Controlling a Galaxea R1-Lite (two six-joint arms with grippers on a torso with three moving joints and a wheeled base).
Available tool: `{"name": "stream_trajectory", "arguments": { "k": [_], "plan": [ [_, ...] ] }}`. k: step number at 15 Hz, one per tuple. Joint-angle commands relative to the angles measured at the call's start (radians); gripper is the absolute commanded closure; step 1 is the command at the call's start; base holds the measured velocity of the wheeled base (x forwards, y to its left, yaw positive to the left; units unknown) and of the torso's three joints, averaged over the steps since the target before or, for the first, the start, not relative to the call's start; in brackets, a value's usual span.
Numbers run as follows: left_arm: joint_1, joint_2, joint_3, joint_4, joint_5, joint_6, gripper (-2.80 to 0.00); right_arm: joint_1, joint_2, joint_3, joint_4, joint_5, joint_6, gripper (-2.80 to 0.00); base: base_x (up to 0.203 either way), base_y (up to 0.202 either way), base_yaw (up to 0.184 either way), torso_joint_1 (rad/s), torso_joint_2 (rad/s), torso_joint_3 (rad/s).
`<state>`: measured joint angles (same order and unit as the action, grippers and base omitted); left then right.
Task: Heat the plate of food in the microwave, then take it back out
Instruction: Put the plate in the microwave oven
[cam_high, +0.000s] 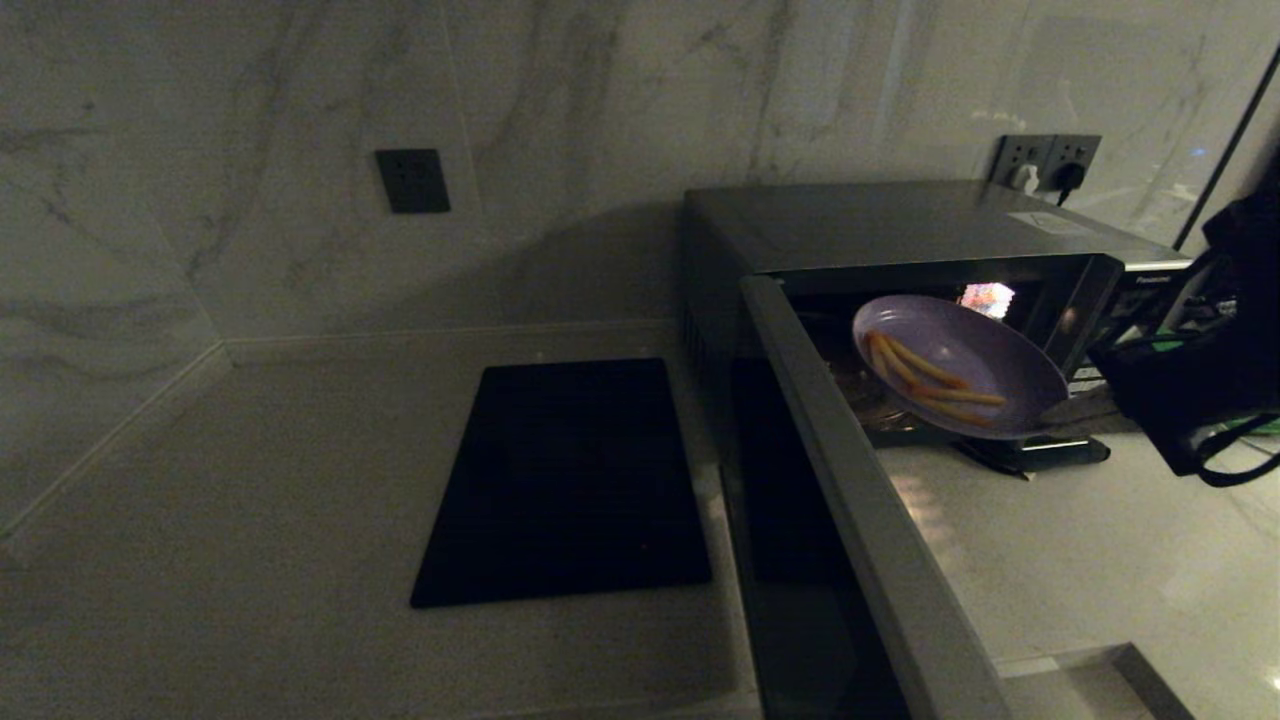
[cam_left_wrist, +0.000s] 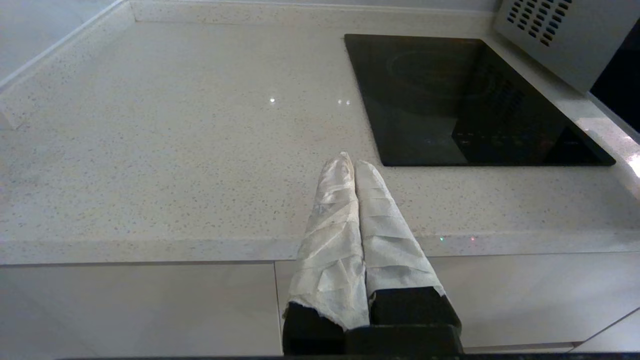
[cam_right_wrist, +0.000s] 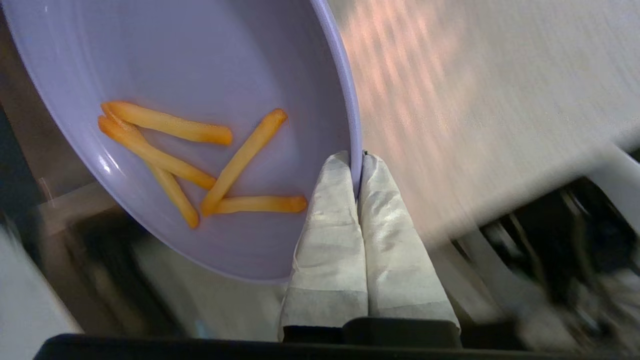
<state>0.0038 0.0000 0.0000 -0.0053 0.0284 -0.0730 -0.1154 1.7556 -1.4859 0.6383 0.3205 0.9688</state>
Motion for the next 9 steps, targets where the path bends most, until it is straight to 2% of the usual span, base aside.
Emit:
{"name": "stream_trajectory", "arguments": {
  "k": [1,9],
  "plan": [
    [0.001,0.002,0.000,-0.001,0.001,-0.001,0.00,0.037,0.130,-0.049,-0.055,-0.077,0.055,0.00,0.000,0.000,0.000,0.000,0.00,0.000],
    [0.001,0.002,0.000,-0.001,0.001,-0.001,0.00,0.087,0.317,-0.208,-0.158,-0.127,0.064,0.00,0.000,0.000,0.000,0.000,0.00,0.000]
  ]
}}
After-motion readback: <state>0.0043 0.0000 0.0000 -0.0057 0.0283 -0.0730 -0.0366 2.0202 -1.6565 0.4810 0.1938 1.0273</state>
